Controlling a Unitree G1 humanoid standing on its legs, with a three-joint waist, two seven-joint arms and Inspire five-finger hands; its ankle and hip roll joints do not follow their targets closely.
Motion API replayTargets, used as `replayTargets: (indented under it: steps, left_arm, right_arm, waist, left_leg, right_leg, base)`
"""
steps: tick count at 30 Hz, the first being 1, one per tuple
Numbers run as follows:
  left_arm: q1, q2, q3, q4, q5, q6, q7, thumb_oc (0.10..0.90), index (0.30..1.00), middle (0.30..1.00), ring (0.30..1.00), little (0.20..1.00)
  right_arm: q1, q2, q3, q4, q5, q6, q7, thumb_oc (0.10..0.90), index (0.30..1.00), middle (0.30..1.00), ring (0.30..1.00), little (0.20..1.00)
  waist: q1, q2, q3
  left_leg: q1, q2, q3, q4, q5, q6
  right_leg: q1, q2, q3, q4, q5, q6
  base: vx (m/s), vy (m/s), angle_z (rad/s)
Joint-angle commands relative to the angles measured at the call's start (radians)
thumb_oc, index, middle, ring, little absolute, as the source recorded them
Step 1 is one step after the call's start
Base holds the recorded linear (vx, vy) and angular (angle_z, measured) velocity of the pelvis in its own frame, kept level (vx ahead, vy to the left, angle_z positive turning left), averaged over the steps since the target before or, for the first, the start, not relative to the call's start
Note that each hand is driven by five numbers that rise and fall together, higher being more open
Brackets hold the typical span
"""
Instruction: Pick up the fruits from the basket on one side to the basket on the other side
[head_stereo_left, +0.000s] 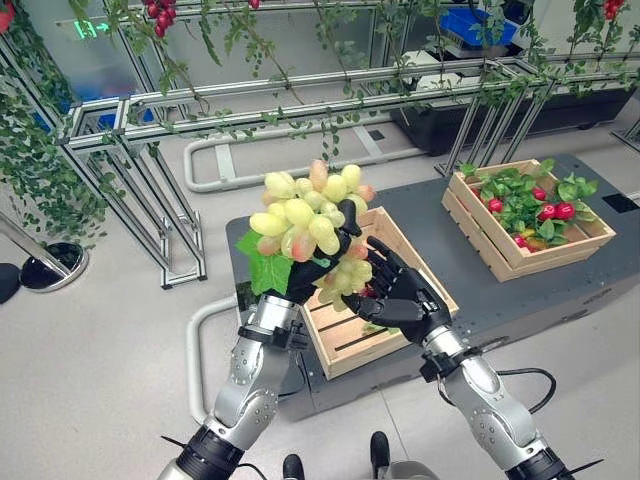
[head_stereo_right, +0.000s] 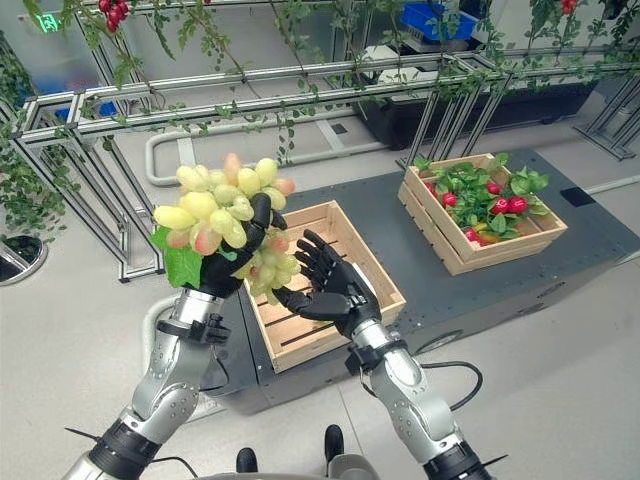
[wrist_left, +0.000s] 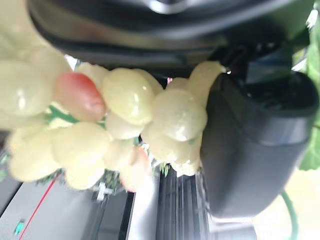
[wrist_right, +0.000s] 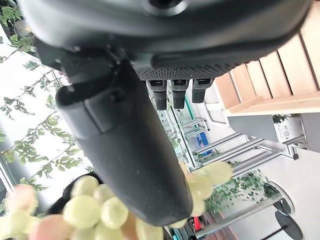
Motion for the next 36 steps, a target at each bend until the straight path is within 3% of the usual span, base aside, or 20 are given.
replayTargets:
  steps: [1,6,15,19,26,36]
  left_arm:
    - [-0.108,-0.007,-0.035,-0.103,0.03,-0.055,-0.07,0.4,0.3,0.3,0.3,0.3]
    - [-0.114,0.004,-0.059,-0.107,0.026,-0.03,-0.069,0.4,0.3,0.3,0.3,0.3]
    - [-0.109,0.013,-0.057,-0.105,0.017,-0.041,-0.073,0.4,0.3,0.3,0.3,0.3]
    - [-0.112,0.012,-0.058,-0.092,0.038,-0.044,-0.025,0.4,0.3,0.3,0.3,0.3]
    - [-0.102,0.024,0.011,-0.078,0.111,-0.092,0.095,0.4,0.3,0.3,0.3,0.3]
    - [-0.107,0.064,0.191,-0.103,0.39,-0.212,0.292,0.4,0.3,0.3,0.3,0.3]
  right_arm:
    - [-0.06,0.043,-0.003,-0.065,0.061,-0.103,0.002,0.8,0.9,0.9,0.9,0.9]
    - [-0.07,0.037,-0.007,-0.085,0.074,-0.128,0.002,0.8,0.9,0.9,0.9,0.9]
    - [-0.07,0.019,-0.013,-0.144,0.094,-0.133,0.065,0.8,0.9,0.9,0.9,0.9]
    - [-0.074,0.018,-0.011,-0.142,0.088,-0.151,0.087,0.8,0.9,0.9,0.9,0.9]
    - [-0.072,0.001,-0.04,-0.161,0.078,-0.177,0.145,0.8,0.9,0.9,0.9,0.9]
    - [-0.024,-0.047,-0.114,-0.186,0.105,-0.115,0.23,0.8,0.9,0.9,0.9,0.9]
  waist:
    - [0.013,0.006,-0.084]
    - [0.01,0.007,-0.084]
    - [0.005,0.008,-0.084]
    - [0.004,0.007,-0.084]
    - [0.009,0.005,-0.088]
    - [0.008,0.003,-0.097]
  left_leg:
    - [0.014,0.027,-0.034,0.009,-0.065,0.004]
    - [0.011,0.029,-0.032,0.009,-0.065,0.004]
    - [0.008,0.032,-0.031,0.009,-0.063,0.002]
    - [0.008,0.033,-0.032,0.009,-0.061,0.002]
    - [0.008,0.033,-0.034,0.009,-0.059,0.001]
    - [0.007,0.035,-0.045,0.009,-0.056,-0.006]
  right_leg:
    - [0.066,-0.018,-0.027,0.002,-0.047,0.019]
    - [0.063,-0.016,-0.021,0.002,-0.047,0.021]
    - [0.056,-0.014,-0.012,0.002,-0.044,0.021]
    - [0.056,-0.013,-0.011,0.002,-0.043,0.021]
    - [0.058,-0.012,-0.01,0.002,-0.044,0.02]
    - [0.059,-0.013,-0.015,0.002,-0.046,0.018]
  base:
    - [0.0,0.0,0.0]
    - [0.0,0.0,0.0]
    - [0.0,0.0,0.0]
    - [0.0,0.0,0.0]
    - [0.0,0.0,0.0]
    - [0.0,0.0,0.0]
